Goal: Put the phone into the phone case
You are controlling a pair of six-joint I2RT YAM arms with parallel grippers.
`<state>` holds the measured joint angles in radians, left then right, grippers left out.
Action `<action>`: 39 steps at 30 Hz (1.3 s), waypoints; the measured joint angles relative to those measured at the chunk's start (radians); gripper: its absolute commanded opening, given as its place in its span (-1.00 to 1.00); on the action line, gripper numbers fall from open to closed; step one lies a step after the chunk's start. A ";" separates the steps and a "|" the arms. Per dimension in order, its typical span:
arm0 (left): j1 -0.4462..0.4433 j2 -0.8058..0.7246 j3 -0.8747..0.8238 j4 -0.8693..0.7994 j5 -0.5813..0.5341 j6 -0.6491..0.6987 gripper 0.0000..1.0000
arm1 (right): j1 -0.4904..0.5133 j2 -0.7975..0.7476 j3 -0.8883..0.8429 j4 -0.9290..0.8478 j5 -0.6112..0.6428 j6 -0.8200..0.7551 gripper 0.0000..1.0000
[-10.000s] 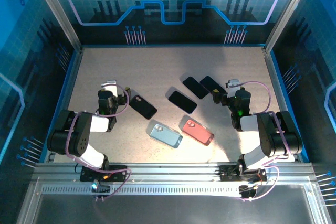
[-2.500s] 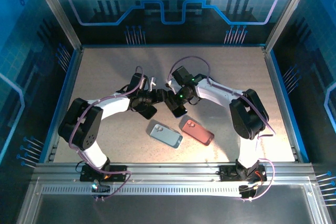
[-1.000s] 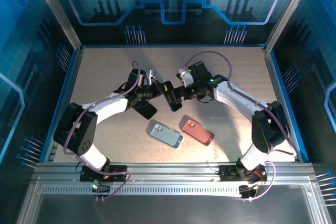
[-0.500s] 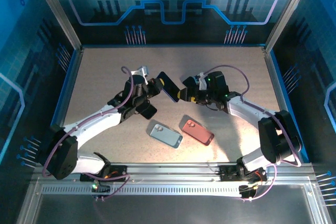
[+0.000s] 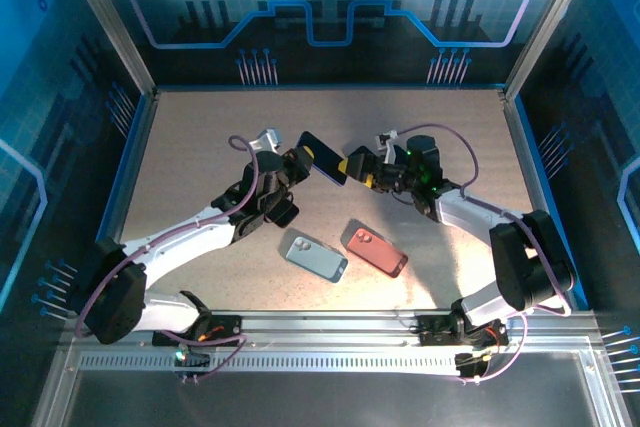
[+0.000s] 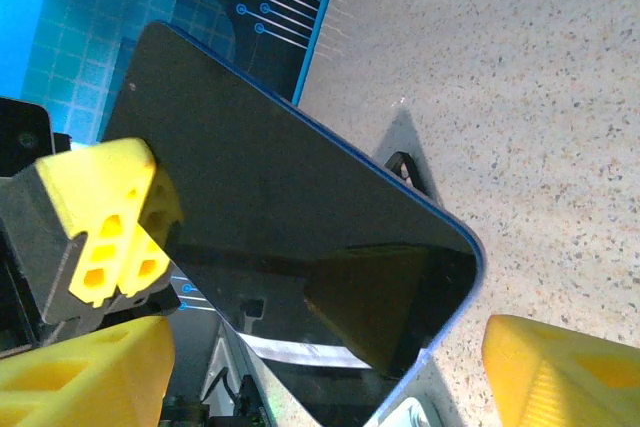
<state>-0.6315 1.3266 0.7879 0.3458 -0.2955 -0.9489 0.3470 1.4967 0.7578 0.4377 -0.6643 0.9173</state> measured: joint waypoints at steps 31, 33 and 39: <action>-0.016 0.055 0.019 0.077 -0.049 -0.076 -0.92 | -0.005 0.126 -0.002 0.281 -0.027 0.241 -0.66; -0.014 0.055 0.021 0.068 -0.051 -0.082 -0.67 | -0.006 0.119 -0.002 0.270 -0.023 0.241 -0.77; -0.016 0.053 0.024 -0.018 -0.058 -0.064 -0.23 | -0.003 0.030 0.000 0.161 0.003 0.160 -0.96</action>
<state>-0.6472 1.3792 0.8120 0.3275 -0.3538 -1.0134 0.3439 1.5265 0.7574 0.5987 -0.6613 1.0775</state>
